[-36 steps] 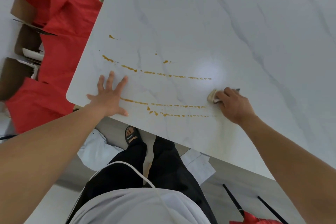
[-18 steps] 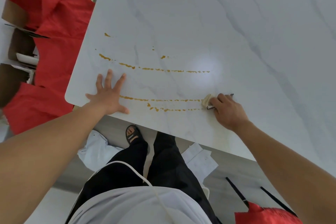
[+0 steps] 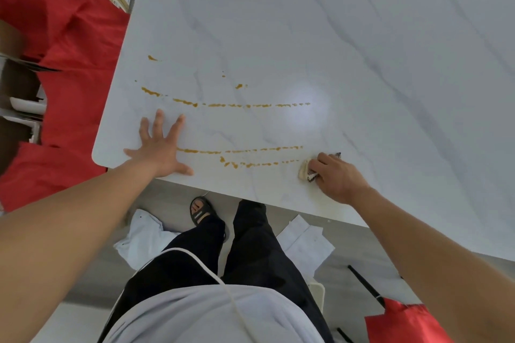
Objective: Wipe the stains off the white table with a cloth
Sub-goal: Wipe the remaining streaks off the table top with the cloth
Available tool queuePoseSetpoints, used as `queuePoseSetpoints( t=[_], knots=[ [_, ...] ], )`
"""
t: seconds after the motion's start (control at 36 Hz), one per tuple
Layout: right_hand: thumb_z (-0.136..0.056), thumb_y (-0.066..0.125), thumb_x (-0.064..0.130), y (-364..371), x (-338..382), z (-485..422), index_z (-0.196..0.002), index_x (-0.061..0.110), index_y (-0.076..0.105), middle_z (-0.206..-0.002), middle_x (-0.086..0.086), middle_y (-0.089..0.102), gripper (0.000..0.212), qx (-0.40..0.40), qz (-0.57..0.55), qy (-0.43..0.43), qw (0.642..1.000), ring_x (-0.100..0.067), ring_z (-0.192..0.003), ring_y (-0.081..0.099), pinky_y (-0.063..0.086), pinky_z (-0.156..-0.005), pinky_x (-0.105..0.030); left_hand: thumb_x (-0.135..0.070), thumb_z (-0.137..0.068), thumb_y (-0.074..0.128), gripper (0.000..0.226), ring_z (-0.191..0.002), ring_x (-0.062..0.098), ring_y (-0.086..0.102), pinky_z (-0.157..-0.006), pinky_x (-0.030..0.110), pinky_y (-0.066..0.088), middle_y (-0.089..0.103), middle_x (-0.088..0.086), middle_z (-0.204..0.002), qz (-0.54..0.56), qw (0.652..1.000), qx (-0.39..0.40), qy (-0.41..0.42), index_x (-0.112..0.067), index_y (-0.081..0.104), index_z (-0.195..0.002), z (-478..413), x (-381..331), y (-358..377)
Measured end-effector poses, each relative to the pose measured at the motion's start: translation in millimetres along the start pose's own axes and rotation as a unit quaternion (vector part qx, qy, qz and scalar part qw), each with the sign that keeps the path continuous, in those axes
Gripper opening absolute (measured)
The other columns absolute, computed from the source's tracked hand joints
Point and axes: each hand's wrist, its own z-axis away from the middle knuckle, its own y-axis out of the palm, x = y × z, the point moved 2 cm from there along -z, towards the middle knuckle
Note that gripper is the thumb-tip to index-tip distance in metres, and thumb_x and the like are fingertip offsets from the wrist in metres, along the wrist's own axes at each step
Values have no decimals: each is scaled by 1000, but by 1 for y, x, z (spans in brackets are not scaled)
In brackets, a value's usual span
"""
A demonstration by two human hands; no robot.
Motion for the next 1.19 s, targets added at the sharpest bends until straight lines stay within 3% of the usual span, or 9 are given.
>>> queuePoseSetpoints(
  t=[0.14,0.5,0.92,1.0,1.06,1.11,1.19],
  knots=[
    [-91,50,14,-14,-6,-23,-115,19,57,-106,1,54,25,-53,-18,83,995,-25,-101,51,49,-72,-39,-60,-63,91,147,-150,30,-32,-104,86,17,-49,-13,-154,-1,1000,-4,2,-60,-31,-145,2,0,1],
    [-86,54,10,23,22,21,-106,19,57,-98,3,51,22,-53,-25,76,995,-26,-92,51,50,-61,-39,-64,-61,90,147,-150,31,-33,-103,87,17,-48,-11,-155,-1,1000,-3,11,-59,-32,-145,2,1,2],
    [-91,48,14,51,63,76,-98,21,54,-92,10,47,12,41,-66,120,990,-20,-87,51,48,-67,-38,-64,-63,88,144,-151,33,-30,-102,87,20,-45,-10,-157,-9,999,-14,30,-58,-29,-147,6,5,3],
    [-91,45,17,45,69,80,-89,26,51,-93,10,52,11,149,-103,180,967,-20,-85,54,48,-74,-36,-66,-63,88,145,-152,34,-27,-101,86,24,-43,-8,-159,-19,999,-13,38,-56,-28,-150,8,5,-2],
    [-88,45,14,40,72,83,-83,24,54,-90,5,59,15,204,-149,232,939,-19,-80,56,48,-70,-32,-68,-63,87,144,-154,35,-22,-102,84,29,-37,-5,-162,-35,998,-19,44,-52,-25,-153,11,9,-5],
    [-85,44,8,34,75,85,-80,20,56,-84,0,61,18,195,-212,282,915,-18,-72,54,42,-63,-30,-69,-62,86,145,-155,35,-17,-102,83,30,-31,-4,-165,-54,997,-30,43,-46,-22,-156,13,17,-8],
    [-86,48,8,23,74,86,-76,18,52,-80,-6,60,14,110,-257,323,904,-25,-73,53,38,-61,-34,-73,-60,85,148,-154,36,-22,-103,83,27,-33,-4,-164,-78,995,-44,39,-44,-25,-156,14,29,-11]
  ],
)
